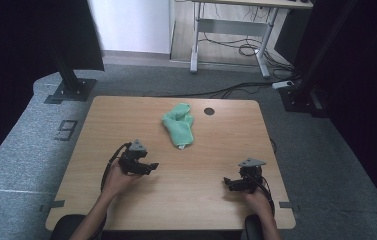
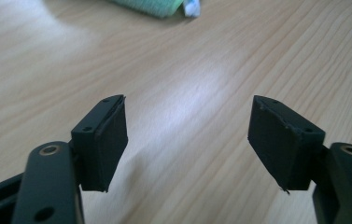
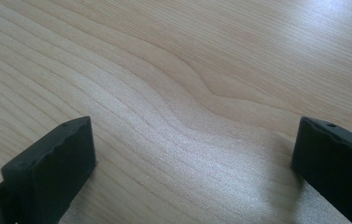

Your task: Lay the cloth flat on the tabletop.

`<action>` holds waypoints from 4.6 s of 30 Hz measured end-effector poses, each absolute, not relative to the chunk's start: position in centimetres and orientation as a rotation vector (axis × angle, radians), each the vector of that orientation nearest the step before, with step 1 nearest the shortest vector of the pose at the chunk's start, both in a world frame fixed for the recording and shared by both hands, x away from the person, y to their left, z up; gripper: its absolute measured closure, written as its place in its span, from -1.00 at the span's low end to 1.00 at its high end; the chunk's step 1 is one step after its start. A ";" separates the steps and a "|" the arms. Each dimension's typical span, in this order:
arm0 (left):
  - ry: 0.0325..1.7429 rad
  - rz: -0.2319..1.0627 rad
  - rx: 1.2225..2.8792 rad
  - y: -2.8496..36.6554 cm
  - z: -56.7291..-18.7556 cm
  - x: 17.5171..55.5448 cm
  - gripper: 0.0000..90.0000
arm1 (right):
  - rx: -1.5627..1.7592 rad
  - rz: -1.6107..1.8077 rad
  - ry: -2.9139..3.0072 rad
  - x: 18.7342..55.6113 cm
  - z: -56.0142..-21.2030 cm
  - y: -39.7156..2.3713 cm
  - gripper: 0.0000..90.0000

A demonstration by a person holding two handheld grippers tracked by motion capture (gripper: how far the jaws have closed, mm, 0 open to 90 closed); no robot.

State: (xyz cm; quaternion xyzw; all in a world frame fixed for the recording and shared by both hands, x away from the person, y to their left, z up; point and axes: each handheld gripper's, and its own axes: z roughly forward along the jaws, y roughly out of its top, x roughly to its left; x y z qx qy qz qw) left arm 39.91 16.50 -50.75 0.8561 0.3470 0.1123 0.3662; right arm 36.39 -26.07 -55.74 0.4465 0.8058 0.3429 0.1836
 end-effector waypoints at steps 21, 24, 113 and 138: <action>0.801 0.245 2.218 10.7 -48.8 45.1 0.02 | 1.259 0.967 2.273 36.4 -55.7 -26.1 -1.00; 0.792 0.253 2.232 9.7 -48.8 45.6 0.10 | 1.259 0.967 2.273 36.4 -55.7 -26.1 -1.00; 1.068 0.413 2.218 14.3 -50.0 50.4 0.10 | 1.256 0.967 2.272 36.3 -55.7 -25.9 -1.00; 1.180 0.545 2.182 13.9 -49.4 51.6 0.87 | 1.255 0.968 2.272 36.2 -55.7 -25.9 -1.00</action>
